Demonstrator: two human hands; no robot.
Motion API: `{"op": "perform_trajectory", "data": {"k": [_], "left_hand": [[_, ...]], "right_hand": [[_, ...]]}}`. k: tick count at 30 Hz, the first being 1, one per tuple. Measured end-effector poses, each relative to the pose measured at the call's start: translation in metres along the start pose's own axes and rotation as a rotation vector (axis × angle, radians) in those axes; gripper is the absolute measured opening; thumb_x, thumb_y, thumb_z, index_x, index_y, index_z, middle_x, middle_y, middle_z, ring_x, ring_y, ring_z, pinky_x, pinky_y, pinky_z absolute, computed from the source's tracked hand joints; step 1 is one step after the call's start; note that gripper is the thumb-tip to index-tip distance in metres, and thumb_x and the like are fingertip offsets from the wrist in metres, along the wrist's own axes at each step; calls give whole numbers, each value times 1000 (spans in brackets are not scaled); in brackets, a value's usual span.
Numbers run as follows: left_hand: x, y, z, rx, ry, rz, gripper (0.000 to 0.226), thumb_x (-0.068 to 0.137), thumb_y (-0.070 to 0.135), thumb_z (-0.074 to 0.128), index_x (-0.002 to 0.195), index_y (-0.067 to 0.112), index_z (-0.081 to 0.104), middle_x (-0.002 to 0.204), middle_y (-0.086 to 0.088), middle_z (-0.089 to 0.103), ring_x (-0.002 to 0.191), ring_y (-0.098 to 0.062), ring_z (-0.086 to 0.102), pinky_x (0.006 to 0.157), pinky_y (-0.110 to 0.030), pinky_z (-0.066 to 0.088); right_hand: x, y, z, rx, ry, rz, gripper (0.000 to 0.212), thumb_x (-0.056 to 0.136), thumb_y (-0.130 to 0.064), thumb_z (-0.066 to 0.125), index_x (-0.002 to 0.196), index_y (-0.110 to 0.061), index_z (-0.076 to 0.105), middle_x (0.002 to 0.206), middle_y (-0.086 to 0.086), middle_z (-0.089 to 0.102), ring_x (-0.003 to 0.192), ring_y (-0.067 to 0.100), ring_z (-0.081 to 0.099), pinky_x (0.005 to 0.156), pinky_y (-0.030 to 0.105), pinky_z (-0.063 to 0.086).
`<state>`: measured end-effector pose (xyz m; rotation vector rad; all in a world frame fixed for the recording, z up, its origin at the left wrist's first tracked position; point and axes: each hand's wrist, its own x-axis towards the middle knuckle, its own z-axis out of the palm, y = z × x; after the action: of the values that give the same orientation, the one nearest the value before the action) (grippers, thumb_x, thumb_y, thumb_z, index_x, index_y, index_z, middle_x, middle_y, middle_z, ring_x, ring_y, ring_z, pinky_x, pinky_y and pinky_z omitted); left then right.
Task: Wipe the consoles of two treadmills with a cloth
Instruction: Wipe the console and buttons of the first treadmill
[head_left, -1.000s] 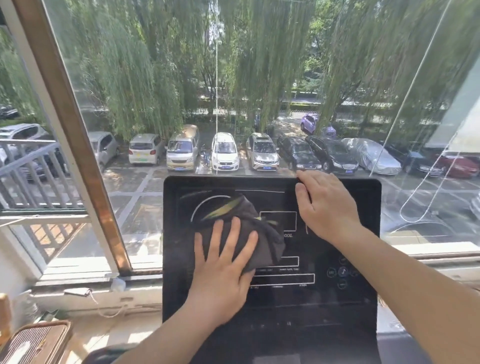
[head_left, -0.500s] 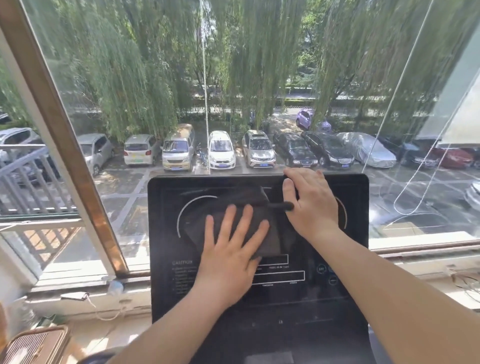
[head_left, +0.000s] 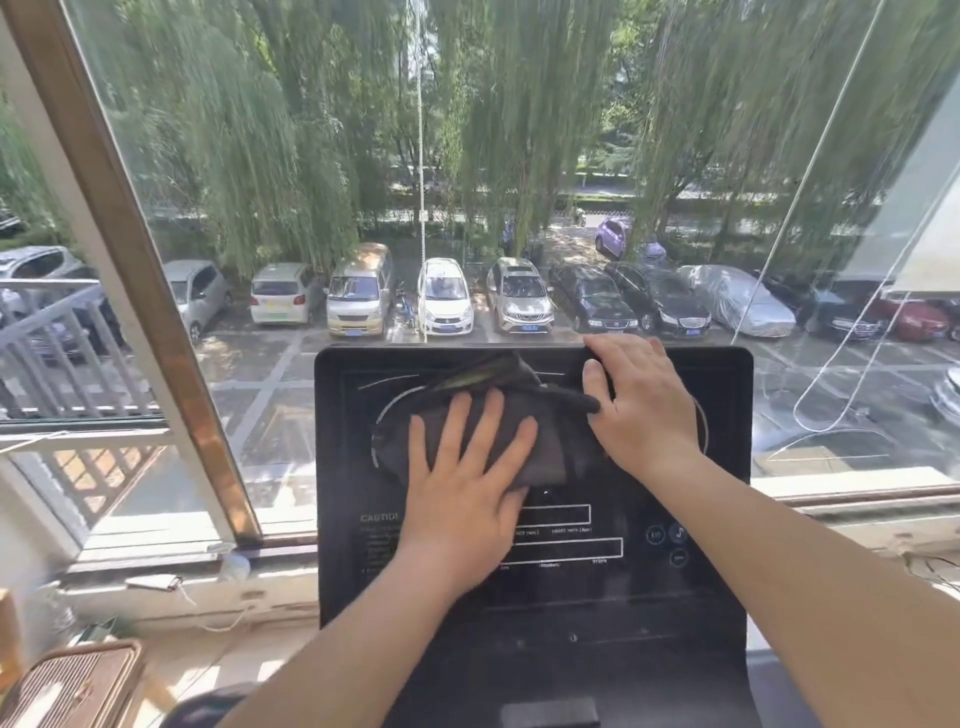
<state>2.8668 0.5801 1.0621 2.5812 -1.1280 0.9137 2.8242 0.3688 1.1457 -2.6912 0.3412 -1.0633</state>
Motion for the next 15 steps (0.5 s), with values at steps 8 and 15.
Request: {"op": "perform_trajectory", "data": {"k": [8,15], "left_hand": [[-29,-80,-20,155,-122,482,61,94,46,51,154,41,40,157,9,47,152,-26,31,125,-57,6],[-42,-75,-22,-37,6,-298,67,93,43,52,158,31,37,164,-9,33,151,-43,19,121,-67,4]], "right_hand": [[4,-28,7,-291,-31,71,57,104,-50,38,132,-6,61,132,15,66,130,34,54,124,51,26],[-1,-28,12,-280,40,62,56,105,-50,37,133,-6,58,133,15,63,132,36,52,126,51,24]]}}
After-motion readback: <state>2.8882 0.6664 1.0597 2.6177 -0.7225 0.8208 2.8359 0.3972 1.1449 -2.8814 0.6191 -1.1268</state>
